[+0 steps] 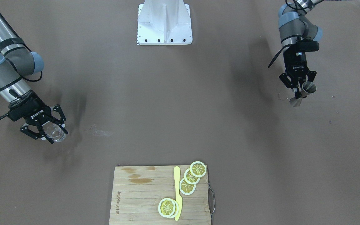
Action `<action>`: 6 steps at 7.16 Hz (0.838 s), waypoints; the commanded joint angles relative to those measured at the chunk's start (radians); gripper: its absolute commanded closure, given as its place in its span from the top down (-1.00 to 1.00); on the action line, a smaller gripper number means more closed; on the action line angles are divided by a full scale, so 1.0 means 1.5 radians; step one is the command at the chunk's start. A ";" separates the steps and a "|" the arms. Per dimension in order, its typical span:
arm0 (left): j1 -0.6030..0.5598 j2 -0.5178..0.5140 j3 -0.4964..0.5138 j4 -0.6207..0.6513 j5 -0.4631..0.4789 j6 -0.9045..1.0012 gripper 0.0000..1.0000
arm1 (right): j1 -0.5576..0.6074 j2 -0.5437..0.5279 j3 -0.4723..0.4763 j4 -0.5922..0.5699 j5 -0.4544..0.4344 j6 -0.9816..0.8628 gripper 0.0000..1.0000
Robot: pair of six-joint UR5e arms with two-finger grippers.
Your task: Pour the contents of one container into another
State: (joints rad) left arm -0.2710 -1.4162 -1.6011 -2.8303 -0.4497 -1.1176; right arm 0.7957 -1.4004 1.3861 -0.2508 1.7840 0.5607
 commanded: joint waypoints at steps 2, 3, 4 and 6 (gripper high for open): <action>0.001 -0.001 0.015 -0.004 -0.016 -0.013 -1.00 | -0.006 -0.031 0.033 0.007 0.033 -0.032 -1.00; 0.001 -0.001 0.026 -0.021 -0.019 -0.013 -1.00 | -0.006 -0.036 0.041 0.009 0.062 -0.042 -1.00; 0.002 -0.001 0.030 -0.028 -0.019 -0.013 -1.00 | -0.009 -0.044 0.047 0.010 0.072 -0.069 -1.00; 0.005 -0.004 0.058 -0.047 -0.018 -0.013 -1.00 | -0.019 -0.058 0.047 0.024 0.071 -0.078 -1.00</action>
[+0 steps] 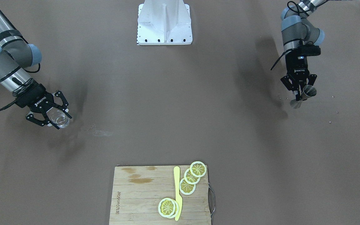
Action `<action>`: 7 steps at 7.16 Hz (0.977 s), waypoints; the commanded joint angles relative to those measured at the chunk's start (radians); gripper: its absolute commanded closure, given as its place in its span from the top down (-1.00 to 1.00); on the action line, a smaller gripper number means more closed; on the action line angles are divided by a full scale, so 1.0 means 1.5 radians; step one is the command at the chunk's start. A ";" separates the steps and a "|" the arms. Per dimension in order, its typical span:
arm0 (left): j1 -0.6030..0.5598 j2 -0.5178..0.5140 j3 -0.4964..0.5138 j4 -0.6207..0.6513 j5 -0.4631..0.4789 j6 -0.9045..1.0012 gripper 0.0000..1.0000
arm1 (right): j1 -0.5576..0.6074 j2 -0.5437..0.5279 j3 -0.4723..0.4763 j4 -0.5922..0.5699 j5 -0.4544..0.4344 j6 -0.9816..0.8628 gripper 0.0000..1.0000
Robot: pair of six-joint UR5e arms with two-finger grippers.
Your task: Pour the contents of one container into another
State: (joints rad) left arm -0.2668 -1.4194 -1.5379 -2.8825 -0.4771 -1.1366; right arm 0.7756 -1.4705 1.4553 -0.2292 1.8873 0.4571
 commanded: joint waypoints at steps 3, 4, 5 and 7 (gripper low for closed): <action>0.005 -0.006 0.036 -0.013 -0.001 -0.026 -1.00 | -0.009 -0.019 0.000 0.016 -0.005 -0.013 -1.00; 0.007 -0.007 0.041 -0.013 -0.001 -0.030 -1.00 | -0.013 -0.019 -0.006 0.016 -0.007 -0.013 -1.00; 0.012 -0.007 0.043 -0.012 0.000 -0.045 -1.00 | -0.016 -0.019 -0.006 0.025 -0.018 -0.013 -1.00; 0.016 -0.007 0.047 -0.012 0.000 -0.047 -1.00 | -0.016 -0.018 -0.007 0.026 -0.018 -0.013 -1.00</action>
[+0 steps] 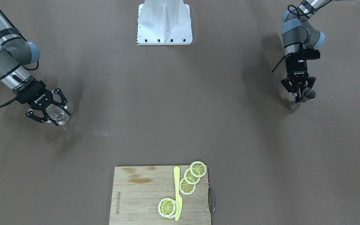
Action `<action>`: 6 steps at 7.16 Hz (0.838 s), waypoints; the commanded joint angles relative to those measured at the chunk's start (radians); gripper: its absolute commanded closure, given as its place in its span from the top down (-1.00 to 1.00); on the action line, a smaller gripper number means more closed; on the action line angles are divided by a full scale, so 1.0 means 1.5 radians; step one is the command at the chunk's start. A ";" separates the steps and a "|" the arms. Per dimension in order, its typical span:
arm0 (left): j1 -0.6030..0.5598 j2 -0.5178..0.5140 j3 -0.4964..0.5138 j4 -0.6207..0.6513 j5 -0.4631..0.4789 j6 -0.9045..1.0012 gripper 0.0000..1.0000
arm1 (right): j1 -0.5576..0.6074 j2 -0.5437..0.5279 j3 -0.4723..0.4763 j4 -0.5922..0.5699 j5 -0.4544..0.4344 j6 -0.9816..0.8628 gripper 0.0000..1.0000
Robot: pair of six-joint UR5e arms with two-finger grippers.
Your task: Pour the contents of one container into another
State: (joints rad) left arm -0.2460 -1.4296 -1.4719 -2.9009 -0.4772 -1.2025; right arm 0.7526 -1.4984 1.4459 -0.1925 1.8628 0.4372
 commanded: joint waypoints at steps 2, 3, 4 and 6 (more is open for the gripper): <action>0.002 -0.001 0.005 0.000 0.001 -0.003 -1.00 | -0.001 0.006 0.009 0.003 0.001 0.000 -0.94; 0.003 -0.001 0.006 0.000 0.002 -0.003 -1.00 | -0.001 0.012 0.010 0.005 0.000 0.000 -0.39; 0.003 -0.001 0.007 -0.001 0.003 -0.003 -1.00 | -0.002 0.013 0.013 0.006 0.001 0.001 0.30; 0.010 -0.002 0.006 -0.001 0.003 -0.004 -1.00 | -0.002 0.013 0.010 0.015 0.000 0.005 0.57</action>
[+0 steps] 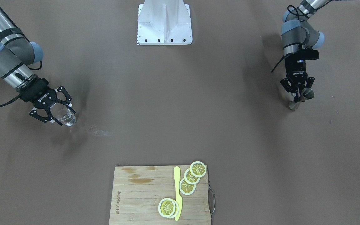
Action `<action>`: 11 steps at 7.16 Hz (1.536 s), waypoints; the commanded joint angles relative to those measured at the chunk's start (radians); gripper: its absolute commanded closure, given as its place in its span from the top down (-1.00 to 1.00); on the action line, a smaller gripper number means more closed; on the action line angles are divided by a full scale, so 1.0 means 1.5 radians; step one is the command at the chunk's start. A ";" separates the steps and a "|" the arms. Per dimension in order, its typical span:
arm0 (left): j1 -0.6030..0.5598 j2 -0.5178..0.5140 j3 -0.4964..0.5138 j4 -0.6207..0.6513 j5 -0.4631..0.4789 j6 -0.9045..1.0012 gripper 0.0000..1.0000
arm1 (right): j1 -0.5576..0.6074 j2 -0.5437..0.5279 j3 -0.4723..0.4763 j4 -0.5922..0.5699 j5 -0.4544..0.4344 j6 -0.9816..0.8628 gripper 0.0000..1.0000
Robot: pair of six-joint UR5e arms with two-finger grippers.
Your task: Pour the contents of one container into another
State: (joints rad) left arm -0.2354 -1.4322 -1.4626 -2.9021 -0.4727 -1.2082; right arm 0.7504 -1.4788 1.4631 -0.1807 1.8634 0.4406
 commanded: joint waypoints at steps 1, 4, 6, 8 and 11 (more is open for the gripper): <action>0.008 0.000 0.000 -0.004 0.001 0.000 -1.00 | -0.004 0.000 -0.011 0.034 -0.001 0.004 0.72; 0.008 0.000 -0.001 -0.004 0.001 0.000 -1.00 | 0.006 -0.012 0.007 0.039 0.008 0.003 0.98; 0.008 -0.001 -0.001 -0.004 0.000 0.000 -1.00 | 0.082 -0.039 0.005 0.036 0.109 -0.004 0.99; 0.008 -0.003 -0.002 -0.013 -0.001 0.000 -0.25 | 0.168 -0.068 -0.003 0.029 0.191 -0.072 1.00; 0.008 -0.004 -0.002 -0.013 -0.001 0.000 0.62 | 0.308 -0.099 -0.077 0.025 0.282 -0.111 1.00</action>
State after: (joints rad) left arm -0.2240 -1.4385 -1.4650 -2.9220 -0.4744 -1.2087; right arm 1.1304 -1.6095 1.4082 -0.1404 2.2412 0.3172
